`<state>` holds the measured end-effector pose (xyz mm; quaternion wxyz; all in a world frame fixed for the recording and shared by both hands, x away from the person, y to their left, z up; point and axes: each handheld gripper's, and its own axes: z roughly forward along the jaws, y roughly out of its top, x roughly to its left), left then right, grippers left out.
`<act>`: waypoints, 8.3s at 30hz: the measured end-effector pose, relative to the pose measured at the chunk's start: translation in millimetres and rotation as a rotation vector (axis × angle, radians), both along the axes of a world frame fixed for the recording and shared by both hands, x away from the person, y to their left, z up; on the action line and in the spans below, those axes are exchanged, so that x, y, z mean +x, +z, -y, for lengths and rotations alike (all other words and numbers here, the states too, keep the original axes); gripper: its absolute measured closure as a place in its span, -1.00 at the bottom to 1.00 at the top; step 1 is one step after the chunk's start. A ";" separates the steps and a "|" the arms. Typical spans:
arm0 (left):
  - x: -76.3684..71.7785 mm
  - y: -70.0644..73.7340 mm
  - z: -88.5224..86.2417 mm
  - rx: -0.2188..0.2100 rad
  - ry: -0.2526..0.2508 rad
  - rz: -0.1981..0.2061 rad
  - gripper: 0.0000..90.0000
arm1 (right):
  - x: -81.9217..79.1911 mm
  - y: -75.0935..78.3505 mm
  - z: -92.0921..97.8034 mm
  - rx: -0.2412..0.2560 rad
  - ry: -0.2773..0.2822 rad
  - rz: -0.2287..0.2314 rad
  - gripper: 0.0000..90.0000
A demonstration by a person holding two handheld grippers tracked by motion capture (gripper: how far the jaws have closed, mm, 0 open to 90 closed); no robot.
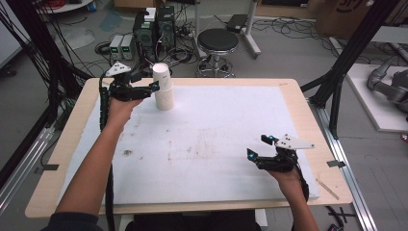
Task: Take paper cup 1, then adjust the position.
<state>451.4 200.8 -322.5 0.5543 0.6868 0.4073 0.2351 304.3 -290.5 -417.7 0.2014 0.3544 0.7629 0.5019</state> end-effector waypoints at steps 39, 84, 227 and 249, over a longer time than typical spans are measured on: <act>74.0 -21.5 26.5 0.031 0.074 -0.023 -0.28 | -0.3 -1.4 3.5 0.017 0.000 -0.010 -0.58; -37.3 55.3 -36.1 -0.095 -0.039 0.189 -0.18 | -5.6 3.9 -4.6 0.018 0.020 -0.006 -0.58; -144.7 -57.7 97.4 -0.055 -0.710 -0.036 -0.67 | 4.0 15.2 -122.4 -0.027 0.635 -0.052 -0.25; -140.1 -40.9 100.2 0.197 -0.785 -0.116 -0.66 | 8.8 37.7 -144.9 -0.384 0.699 -0.062 -0.26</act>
